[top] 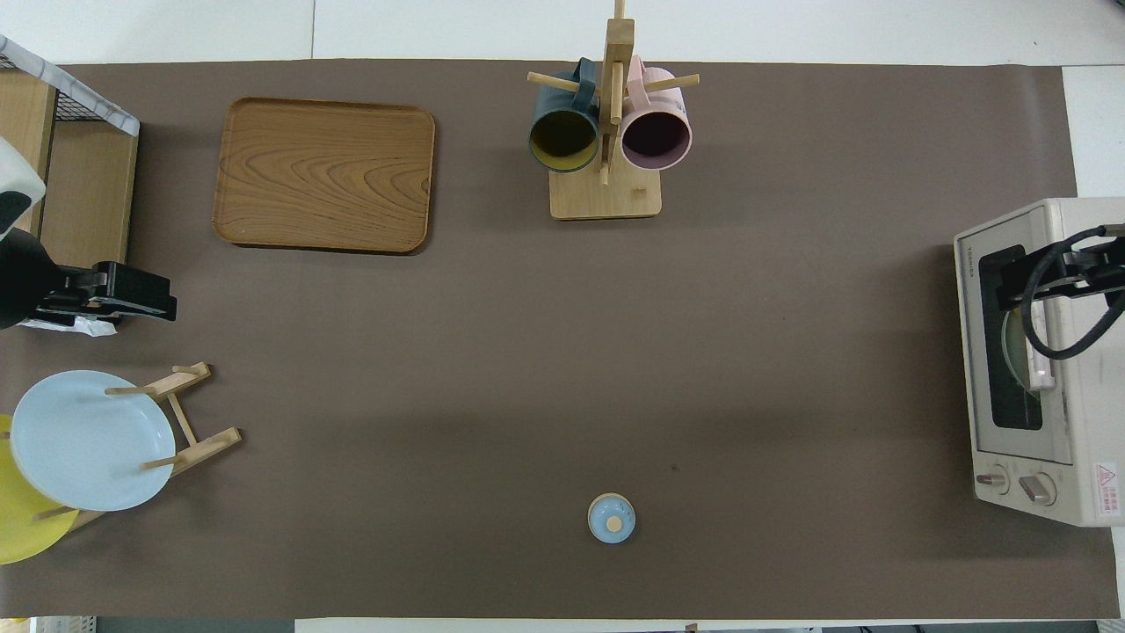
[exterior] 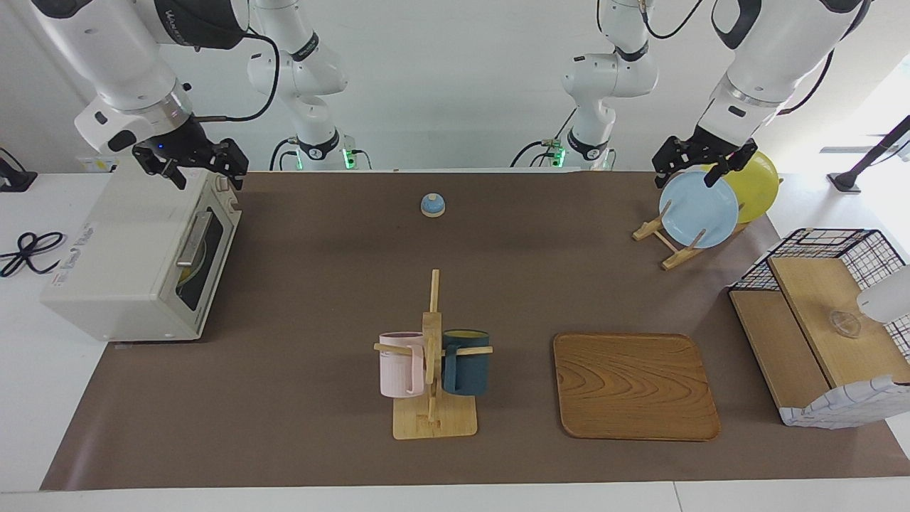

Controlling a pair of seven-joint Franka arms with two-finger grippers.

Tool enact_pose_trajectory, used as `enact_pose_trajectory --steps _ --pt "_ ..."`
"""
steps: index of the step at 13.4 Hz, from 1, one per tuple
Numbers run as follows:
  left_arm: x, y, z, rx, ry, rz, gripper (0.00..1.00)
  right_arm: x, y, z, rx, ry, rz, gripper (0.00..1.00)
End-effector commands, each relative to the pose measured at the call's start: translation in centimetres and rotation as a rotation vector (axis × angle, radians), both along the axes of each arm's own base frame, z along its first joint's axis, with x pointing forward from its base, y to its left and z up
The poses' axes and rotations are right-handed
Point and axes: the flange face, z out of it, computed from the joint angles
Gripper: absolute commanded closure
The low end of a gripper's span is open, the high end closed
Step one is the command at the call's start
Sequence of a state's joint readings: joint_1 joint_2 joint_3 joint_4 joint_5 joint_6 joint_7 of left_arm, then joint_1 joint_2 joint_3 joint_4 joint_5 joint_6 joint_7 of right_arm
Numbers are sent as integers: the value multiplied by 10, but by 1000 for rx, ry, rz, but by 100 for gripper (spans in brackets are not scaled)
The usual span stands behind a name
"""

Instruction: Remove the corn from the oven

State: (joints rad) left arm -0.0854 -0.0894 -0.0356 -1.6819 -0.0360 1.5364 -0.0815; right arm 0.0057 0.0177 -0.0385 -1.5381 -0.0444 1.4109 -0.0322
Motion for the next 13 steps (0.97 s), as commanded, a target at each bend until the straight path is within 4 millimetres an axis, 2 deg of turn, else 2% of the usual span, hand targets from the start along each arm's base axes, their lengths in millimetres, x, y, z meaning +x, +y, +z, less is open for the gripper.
enact_pose_trajectory --steps 1,4,7,8,9,10,11,13 --pt "-3 4 2 13 -4 -2 0 -1 1 2 23 -11 -14 0" --pt "-3 4 1 13 -3 -1 0 -3 4 5 11 -23 -6 0" --pt "-3 4 1 13 -3 -1 0 -8 8 -7 18 -16 39 0" --pt "-3 3 2 13 -4 -4 0 -10 9 -11 19 -26 52 12" --pt "-3 4 2 13 -4 -1 0 -11 8 -18 19 -49 51 58" --pt "-3 3 2 13 -4 -4 0 -16 7 -30 18 -61 55 89" --pt "-3 3 2 13 -4 -4 0 -21 5 -41 16 -70 60 100" --pt "-3 4 2 13 -4 -2 0 -27 -2 -60 -15 -89 60 100"
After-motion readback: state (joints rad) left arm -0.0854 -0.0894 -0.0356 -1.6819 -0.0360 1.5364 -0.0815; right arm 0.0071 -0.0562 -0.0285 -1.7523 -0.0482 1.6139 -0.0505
